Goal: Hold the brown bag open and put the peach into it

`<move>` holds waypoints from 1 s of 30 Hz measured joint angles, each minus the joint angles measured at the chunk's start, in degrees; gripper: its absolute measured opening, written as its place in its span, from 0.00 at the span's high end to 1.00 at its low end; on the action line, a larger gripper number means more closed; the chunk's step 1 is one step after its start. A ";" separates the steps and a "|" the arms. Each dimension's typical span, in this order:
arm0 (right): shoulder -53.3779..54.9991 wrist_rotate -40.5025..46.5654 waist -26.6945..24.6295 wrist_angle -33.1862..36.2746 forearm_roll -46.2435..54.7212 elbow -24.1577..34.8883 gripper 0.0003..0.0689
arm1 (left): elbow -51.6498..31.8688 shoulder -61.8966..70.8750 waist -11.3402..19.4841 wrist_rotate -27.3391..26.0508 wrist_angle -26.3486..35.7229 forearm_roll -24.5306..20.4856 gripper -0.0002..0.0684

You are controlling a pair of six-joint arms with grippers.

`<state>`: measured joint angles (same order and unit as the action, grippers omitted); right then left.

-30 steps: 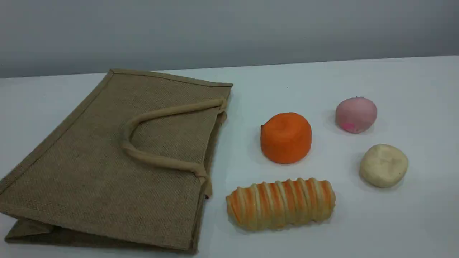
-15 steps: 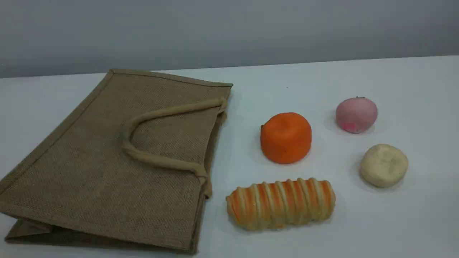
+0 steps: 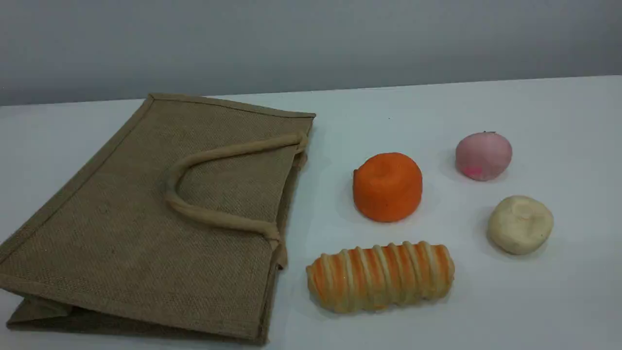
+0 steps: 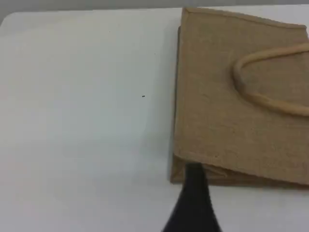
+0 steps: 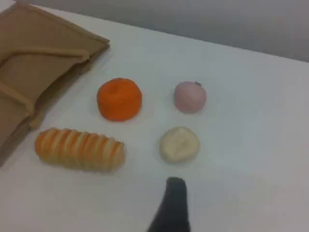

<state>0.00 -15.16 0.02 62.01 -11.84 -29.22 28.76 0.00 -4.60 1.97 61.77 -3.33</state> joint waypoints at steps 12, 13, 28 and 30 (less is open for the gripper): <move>0.11 2.23 0.00 -0.81 -3.18 -0.46 0.15 | 0.56 1.66 -0.10 0.00 -0.24 0.00 0.24; 0.67 2.54 0.00 -1.85 -3.18 -1.00 0.15 | 1.13 2.64 -0.10 0.00 -1.02 0.00 0.24; 26.50 6.98 0.00 -18.94 -4.01 -15.90 0.15 | 13.79 34.45 -0.10 3.16 -17.08 0.51 0.24; 30.15 6.98 0.00 -20.67 -4.01 -16.91 0.15 | 13.79 39.84 -0.10 3.16 -20.52 0.51 0.24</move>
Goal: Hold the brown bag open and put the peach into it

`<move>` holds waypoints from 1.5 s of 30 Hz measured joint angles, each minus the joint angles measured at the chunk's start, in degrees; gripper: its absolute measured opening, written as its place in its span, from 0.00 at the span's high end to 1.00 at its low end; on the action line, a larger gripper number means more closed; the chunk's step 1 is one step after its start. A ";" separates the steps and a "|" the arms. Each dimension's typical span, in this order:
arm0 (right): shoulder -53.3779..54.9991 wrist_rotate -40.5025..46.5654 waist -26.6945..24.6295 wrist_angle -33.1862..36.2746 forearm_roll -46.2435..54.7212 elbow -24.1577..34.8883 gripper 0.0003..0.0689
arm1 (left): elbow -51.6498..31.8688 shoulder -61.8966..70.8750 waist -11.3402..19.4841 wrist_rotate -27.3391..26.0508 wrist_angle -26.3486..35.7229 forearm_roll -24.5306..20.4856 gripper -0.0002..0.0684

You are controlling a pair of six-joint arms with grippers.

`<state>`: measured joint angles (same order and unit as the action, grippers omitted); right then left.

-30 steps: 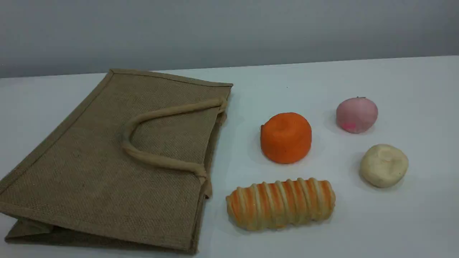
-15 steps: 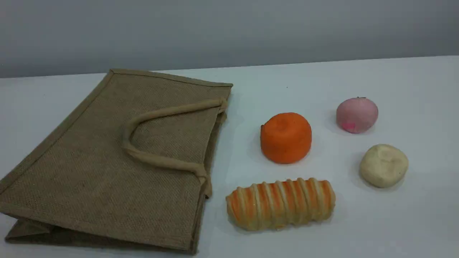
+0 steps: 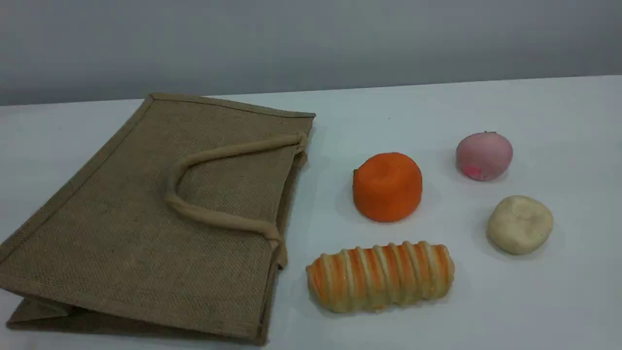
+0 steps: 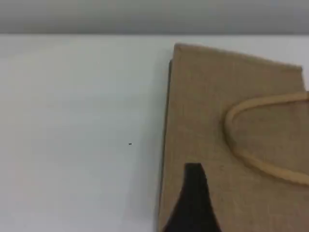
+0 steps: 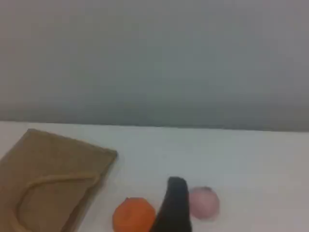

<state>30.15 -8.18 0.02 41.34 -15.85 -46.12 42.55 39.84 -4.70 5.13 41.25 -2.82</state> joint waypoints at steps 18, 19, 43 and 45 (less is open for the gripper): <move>25.47 -1.45 0.00 -4.54 -0.62 -6.96 0.15 | 11.83 38.60 0.00 0.06 -4.45 1.87 0.24; 26.30 -1.45 0.00 -4.59 -0.67 -7.43 0.15 | 12.85 40.02 0.00 0.06 -4.55 2.43 0.24; 33.63 -1.37 0.00 -7.91 -0.98 -8.77 0.15 | 28.61 70.51 -5.21 -0.31 -6.18 5.98 0.24; 33.63 -1.42 0.00 -7.91 -0.98 -8.77 0.15 | 29.50 72.49 -5.28 -0.31 -6.62 6.05 0.24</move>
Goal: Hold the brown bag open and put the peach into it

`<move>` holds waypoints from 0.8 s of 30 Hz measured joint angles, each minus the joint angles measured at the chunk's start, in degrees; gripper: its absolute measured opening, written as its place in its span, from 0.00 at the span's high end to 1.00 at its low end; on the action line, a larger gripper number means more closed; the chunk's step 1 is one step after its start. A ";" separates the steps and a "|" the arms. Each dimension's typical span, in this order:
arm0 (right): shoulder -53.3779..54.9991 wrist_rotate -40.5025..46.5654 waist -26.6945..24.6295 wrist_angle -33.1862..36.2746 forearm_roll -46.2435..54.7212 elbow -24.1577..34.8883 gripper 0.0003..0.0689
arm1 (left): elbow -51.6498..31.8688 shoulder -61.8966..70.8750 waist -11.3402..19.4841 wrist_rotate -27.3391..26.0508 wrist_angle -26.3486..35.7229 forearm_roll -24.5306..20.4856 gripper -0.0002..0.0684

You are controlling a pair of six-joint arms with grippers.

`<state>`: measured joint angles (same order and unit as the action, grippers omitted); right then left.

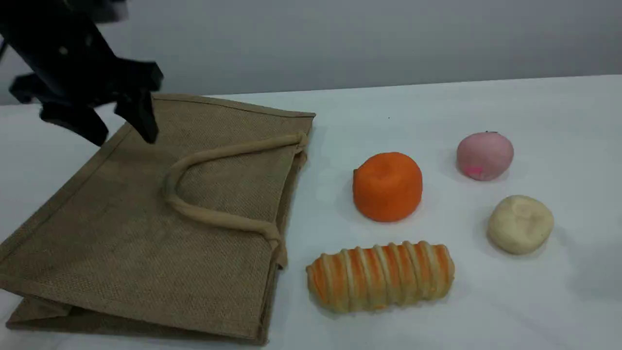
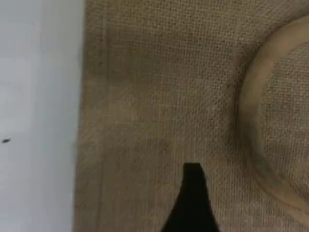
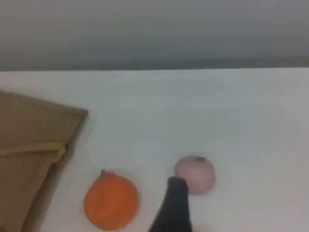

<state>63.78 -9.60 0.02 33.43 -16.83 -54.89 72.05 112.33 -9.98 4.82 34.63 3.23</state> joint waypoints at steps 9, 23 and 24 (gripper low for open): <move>0.00 0.00 0.00 0.07 0.00 0.00 0.15 | 3.35 7.40 0.00 -0.06 -0.90 1.31 0.24; 0.00 0.05 0.00 0.07 0.24 0.00 0.15 | 4.80 12.84 0.00 -4.82 -3.80 7.98 0.24; 0.00 0.00 0.00 0.07 0.23 0.00 0.15 | 4.80 13.04 0.00 -4.82 -3.80 7.98 0.24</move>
<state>63.78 -9.60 0.02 33.50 -16.60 -54.89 76.86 125.38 -9.98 0.00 30.84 11.20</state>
